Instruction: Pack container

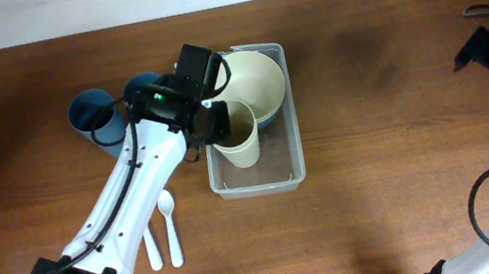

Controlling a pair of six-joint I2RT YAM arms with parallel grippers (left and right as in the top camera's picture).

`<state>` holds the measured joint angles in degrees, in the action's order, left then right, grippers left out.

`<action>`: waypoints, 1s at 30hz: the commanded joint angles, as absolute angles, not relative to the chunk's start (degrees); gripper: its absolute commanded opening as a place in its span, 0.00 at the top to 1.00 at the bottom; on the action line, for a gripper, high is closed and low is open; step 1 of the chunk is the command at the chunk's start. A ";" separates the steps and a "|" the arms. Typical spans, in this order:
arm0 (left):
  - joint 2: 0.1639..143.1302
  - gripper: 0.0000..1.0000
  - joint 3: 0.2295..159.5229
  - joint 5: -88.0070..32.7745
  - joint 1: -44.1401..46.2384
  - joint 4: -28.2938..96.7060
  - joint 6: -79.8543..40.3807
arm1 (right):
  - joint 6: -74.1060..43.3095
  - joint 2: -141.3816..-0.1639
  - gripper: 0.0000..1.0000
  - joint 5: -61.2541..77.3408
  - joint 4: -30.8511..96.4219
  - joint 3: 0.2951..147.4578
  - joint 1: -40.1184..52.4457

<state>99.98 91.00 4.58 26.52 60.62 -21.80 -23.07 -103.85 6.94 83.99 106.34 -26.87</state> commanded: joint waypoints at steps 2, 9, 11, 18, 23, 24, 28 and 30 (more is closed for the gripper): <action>100.05 0.78 93.12 5.21 26.48 60.27 -20.91 | -22.72 -102.59 0.01 6.63 83.99 107.13 -27.07; 100.07 0.76 93.12 4.10 26.52 60.29 -20.91 | -22.72 -102.59 0.01 6.63 83.99 107.13 -27.07; 100.05 0.75 93.19 4.10 26.52 60.29 -20.91 | -22.72 -102.59 0.01 6.63 83.99 107.13 -27.07; 100.05 0.53 100.20 4.12 26.52 64.73 -20.91 | -22.72 -102.59 0.01 6.63 83.99 107.13 -27.07; 100.05 0.44 110.10 5.21 26.44 72.40 -20.91 | -22.72 -102.59 0.01 6.63 83.99 107.13 -27.07; 100.05 0.41 111.68 6.68 26.28 73.67 -20.91 | -22.72 -102.59 0.01 6.63 83.99 107.13 -27.07; 100.07 0.28 113.95 12.78 22.57 75.99 -20.91 | -22.72 -102.59 0.01 6.63 83.99 107.13 -27.07; 100.47 0.28 113.93 12.93 18.96 76.66 -20.93 | -22.72 -102.59 0.01 6.63 83.99 107.13 -27.07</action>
<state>99.96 113.08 8.56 24.40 75.77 -20.95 -23.09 -103.85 6.94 83.99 106.34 -26.87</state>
